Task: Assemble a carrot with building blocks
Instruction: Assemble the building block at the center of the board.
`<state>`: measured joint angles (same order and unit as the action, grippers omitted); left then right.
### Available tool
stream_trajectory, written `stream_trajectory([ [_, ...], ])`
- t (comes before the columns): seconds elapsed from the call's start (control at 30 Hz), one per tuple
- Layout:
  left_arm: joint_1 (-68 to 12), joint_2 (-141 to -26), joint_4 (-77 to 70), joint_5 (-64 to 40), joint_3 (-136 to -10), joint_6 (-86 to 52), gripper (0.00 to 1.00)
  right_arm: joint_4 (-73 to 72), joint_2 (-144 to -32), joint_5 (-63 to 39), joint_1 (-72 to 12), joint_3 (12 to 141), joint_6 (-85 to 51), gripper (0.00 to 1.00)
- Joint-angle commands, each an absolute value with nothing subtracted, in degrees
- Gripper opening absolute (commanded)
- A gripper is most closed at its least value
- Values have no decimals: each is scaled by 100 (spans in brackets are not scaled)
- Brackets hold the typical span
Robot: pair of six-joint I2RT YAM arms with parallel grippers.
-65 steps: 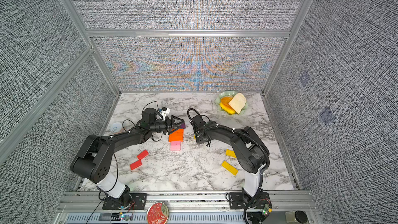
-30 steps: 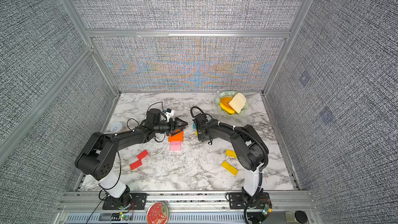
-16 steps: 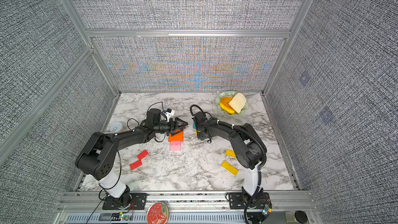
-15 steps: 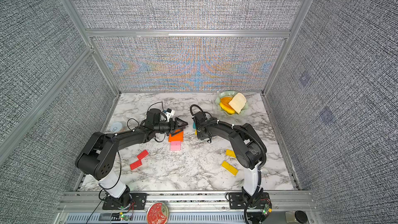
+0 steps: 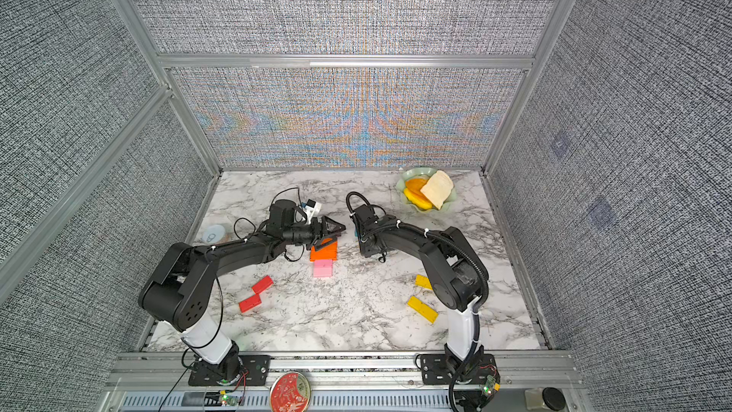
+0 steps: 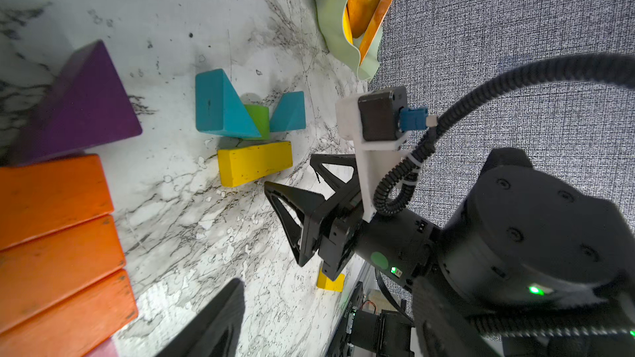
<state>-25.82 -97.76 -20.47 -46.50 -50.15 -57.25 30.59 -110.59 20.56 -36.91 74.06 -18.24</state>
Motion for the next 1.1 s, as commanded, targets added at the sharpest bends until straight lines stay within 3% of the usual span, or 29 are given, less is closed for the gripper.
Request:
stream_trajectory([
  [0.0, -2584, -9800, -1986, -4711, -5063, -5645, 78, 3092, -11123, 2064, -3689, 7492, -1907, 77],
  [1.07, -2584, -9839, -1995, -4737, -5067, -5667, 78, 3076, -11292, 2154, -3653, 7690, -1976, 77],
])
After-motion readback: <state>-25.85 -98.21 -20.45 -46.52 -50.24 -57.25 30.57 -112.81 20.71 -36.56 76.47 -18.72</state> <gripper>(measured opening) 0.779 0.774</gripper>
